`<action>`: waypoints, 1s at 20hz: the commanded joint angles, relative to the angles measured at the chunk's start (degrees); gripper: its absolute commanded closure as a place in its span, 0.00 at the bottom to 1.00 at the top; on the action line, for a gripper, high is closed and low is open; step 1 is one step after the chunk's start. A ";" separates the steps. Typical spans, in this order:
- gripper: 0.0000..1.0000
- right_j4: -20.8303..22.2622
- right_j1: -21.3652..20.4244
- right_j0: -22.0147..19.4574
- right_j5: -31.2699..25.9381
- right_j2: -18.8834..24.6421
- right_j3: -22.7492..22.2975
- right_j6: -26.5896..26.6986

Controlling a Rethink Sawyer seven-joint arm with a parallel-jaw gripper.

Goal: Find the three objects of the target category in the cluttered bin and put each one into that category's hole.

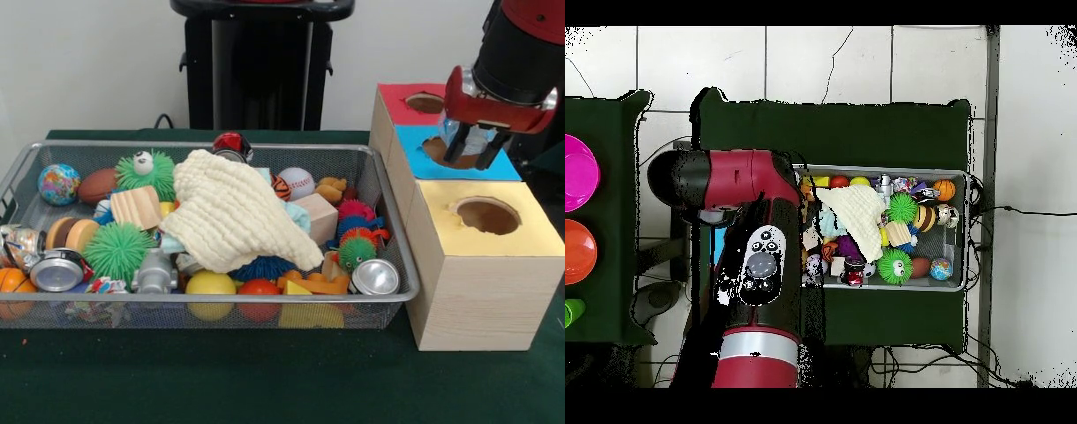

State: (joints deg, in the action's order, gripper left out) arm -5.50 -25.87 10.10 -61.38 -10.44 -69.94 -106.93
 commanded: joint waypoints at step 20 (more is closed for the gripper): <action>1.00 4.53 6.02 -0.38 6.20 1.42 -6.90 -5.97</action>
State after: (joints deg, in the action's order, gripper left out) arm -4.98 -24.38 10.23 -57.95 -10.51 -69.93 -106.92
